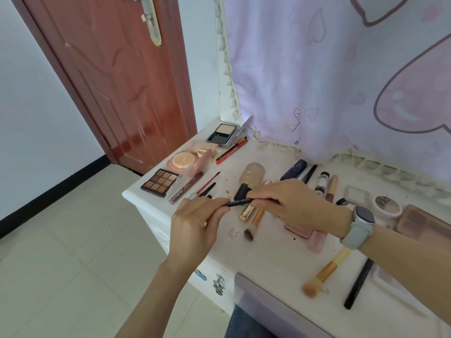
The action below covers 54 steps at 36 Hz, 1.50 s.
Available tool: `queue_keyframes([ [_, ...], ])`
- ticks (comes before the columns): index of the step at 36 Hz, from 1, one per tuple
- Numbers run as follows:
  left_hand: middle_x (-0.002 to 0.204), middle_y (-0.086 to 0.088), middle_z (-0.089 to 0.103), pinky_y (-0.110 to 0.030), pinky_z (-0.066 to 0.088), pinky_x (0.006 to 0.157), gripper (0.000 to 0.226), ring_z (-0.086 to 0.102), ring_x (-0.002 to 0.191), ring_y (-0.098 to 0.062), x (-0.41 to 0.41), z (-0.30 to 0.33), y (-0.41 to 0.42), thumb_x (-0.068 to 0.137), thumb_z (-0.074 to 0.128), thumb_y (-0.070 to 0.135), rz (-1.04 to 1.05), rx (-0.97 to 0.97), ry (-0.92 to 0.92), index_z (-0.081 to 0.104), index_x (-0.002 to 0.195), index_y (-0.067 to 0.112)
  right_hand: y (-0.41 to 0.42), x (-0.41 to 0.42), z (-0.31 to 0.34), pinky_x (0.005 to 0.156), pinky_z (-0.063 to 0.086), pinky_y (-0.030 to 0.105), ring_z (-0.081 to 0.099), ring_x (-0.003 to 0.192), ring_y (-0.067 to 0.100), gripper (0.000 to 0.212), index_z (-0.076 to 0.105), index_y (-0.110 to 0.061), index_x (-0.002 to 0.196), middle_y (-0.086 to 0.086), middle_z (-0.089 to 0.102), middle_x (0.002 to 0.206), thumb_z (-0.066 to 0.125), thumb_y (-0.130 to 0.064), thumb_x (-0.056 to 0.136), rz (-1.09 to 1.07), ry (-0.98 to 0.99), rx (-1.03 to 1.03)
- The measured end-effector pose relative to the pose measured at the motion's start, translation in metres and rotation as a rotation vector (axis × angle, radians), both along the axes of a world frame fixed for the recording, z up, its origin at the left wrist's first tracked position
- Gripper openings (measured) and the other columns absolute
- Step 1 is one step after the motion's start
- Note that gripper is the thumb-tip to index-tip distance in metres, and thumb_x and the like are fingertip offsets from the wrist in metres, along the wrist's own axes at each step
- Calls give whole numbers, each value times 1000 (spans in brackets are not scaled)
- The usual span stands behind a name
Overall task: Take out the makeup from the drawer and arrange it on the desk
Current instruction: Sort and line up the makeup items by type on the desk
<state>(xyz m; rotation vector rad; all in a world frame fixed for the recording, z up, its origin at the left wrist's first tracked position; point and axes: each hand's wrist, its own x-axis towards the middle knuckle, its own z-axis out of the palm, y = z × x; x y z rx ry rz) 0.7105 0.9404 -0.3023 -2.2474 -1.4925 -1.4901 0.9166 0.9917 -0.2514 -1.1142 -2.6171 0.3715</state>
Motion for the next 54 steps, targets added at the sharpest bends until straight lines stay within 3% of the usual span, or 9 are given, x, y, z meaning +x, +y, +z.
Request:
queue_keyframes([
  [6, 73, 5, 68, -21, 39, 71, 22, 51, 74, -9, -7, -7, -2, 88, 58, 26, 110, -89, -11, 72, 93, 10, 11, 5, -6, 55, 32, 16, 46, 61, 2, 46, 27, -43, 131, -10, 50, 69, 44, -51, 89, -74, -155, -97],
  [11, 67, 3, 65, -35, 47, 68, 30, 54, 61, -12, -16, -21, -8, 92, 45, 29, 265, -182, -36, 68, 91, 9, 23, 11, -4, 62, 36, 27, 46, 73, 18, 17, 43, -18, 110, 0, 48, 83, 34, -14, 97, -198, -81, -76],
  [15, 77, 3, 64, -30, 36, 73, 22, 58, 69, -21, -13, -31, -9, 88, 54, 27, 361, -170, 38, 70, 87, 14, 15, 0, -2, 79, 33, 9, 45, 88, -4, 23, 60, -10, 111, -4, 44, 101, 45, -4, 95, -77, 100, 75],
  [17, 80, 0, 61, -30, 33, 73, 12, 56, 72, -21, -10, -35, -8, 83, 63, 22, 404, -162, 40, 72, 85, 15, 11, -8, -3, 88, 38, 17, 49, 98, 4, 24, 65, -7, 111, -1, 48, 102, 50, -2, 93, -4, 128, 102],
  [20, 77, -3, 58, -33, 32, 69, 6, 55, 70, -24, -8, -40, -5, 77, 74, 14, 456, -164, 36, 73, 83, 15, 9, -22, -7, 85, 39, 33, 54, 94, 29, 26, 67, -7, 111, 10, 59, 98, 56, -1, 88, 90, 14, 239],
  [33, 74, 2, 62, -31, 29, 68, 17, 54, 71, -24, -14, -43, 5, 69, 82, 18, 502, -247, -34, 70, 81, 16, 29, -70, -37, 72, 29, 31, 60, 81, 18, 10, 67, -19, 80, -8, 65, 77, 67, -9, 82, 281, -117, 466],
  [43, 82, 4, 62, -29, 29, 70, 8, 54, 78, -22, -24, -49, 7, 76, 75, 23, 472, -161, -5, 72, 82, 18, 66, -61, -28, 79, 38, 37, 57, 96, 23, 21, 70, -16, 96, 1, 66, 99, 51, -8, 89, 130, -13, 294],
  [50, 89, 0, 65, -34, 34, 71, 14, 54, 83, -20, -24, -52, 0, 82, 63, 23, 355, -22, 55, 73, 86, 15, 136, -67, -19, 89, 34, 34, 46, 109, 22, 43, 51, -23, 133, -1, 57, 119, 38, -7, 94, -64, -310, 329],
  [54, 93, -3, 68, -35, 38, 75, 17, 53, 91, -19, -20, -55, -7, 83, 60, 22, 220, 46, 90, 72, 90, 13, 145, -82, -26, 89, 38, 37, 45, 107, 22, 37, 54, -19, 126, -2, 58, 114, 39, -8, 93, -60, -470, 405],
])
